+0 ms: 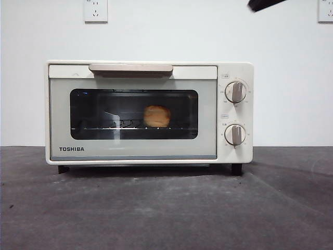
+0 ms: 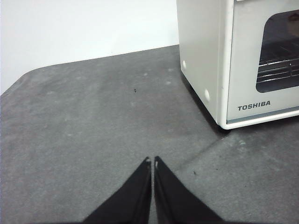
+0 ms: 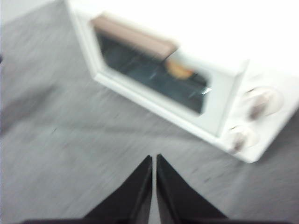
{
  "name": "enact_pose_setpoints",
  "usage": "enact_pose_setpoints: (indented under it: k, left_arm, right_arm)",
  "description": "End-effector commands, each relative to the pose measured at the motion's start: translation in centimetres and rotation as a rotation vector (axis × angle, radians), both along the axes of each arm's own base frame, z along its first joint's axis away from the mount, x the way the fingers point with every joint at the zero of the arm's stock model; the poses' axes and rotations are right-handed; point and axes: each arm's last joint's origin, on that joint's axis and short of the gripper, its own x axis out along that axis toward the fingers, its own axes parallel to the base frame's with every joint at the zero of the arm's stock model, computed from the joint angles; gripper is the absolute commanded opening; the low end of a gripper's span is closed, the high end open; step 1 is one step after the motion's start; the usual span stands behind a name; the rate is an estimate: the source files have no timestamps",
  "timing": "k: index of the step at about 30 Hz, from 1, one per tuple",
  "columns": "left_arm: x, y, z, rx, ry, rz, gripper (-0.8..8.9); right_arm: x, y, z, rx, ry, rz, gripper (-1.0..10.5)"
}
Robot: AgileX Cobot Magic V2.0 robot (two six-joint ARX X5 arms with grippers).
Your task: The left arm flap open the oven, the right arm pick bread and place it into oven, the left arm flap close the oven
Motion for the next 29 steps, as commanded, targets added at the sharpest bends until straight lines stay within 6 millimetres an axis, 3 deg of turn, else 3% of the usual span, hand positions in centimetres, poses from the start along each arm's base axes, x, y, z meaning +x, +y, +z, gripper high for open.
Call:
enact_pose_setpoints:
  k: [1,7,13,22,29]
  left_arm:
    - [0.1,0.0,-0.7,-0.003,0.025,0.004,0.16]
    - [0.1,0.0,-0.7,-0.003,0.026,0.004,0.16]
    - [0.1,0.0,-0.7,-0.003,0.026,0.004,0.16]
    - [0.1,0.0,-0.7,-0.003,0.026,0.004,0.16]
    - [0.1,0.0,-0.7,-0.003,0.026,0.004,0.16]
  right_arm:
    - [0.3,-1.5,0.9,0.037,-0.07,-0.074,0.1]
    - [-0.4,-5.9,0.9,0.124,-0.23,-0.316,0.1]
    - [-1.8,-8.7,-2.3,0.15,-0.409,-0.498,0.1]
    - [-2.8,-10.0,-9.1,0.145,-0.477,-0.608,0.1]
    - [-2.8,-10.0,-12.3,0.138,-0.453,-0.612,0.1]
